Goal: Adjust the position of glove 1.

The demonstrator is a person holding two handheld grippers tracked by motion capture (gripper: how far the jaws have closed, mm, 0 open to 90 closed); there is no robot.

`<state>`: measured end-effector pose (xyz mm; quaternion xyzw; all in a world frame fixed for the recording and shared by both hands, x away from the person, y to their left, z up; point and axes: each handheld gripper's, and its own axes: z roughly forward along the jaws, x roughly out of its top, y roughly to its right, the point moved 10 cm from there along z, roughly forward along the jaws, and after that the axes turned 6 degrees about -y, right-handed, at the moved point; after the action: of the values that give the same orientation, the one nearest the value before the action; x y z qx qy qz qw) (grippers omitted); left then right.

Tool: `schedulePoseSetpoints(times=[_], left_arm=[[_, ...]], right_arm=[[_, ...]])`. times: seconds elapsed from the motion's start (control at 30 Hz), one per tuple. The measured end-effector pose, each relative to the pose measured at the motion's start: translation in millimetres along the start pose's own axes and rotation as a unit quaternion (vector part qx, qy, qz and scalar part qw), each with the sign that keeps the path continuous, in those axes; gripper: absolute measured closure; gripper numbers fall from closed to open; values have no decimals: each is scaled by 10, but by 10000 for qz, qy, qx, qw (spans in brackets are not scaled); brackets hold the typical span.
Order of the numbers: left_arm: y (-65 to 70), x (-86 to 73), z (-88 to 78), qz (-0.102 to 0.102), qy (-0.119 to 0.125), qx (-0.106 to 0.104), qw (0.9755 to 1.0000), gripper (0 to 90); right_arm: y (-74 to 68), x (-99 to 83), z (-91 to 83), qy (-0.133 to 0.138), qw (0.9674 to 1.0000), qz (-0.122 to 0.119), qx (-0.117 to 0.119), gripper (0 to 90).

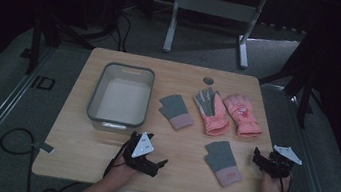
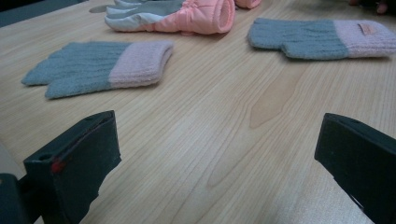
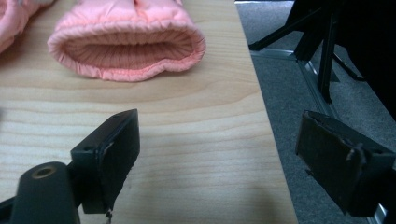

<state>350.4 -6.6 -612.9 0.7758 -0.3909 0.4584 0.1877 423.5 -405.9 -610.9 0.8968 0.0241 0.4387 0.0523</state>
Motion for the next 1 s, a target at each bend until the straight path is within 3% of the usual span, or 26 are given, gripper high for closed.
schedulePoseSetpoints(times=[0.1, 0.33, 0.77, 1.0], left_arm=[[3, 1, 0, 2, 5, -9, 10000, 0], [22, -1, -4, 41, 3, -39, 10000, 0], [12, -1, -5, 13, 1, -31, 10000, 0], [13, -1, -7, 6, 7, -42, 10000, 0]], right_arm=[[12, 7, -13, 67, 9999, 93, 59, 136], [-28, -11, 10, -80, 9999, -120, 48, 136], [-48, -7, 37, -323, 9994, -75, 140, 123], [-56, 80, 21, -376, 9990, -216, 48, 123]])
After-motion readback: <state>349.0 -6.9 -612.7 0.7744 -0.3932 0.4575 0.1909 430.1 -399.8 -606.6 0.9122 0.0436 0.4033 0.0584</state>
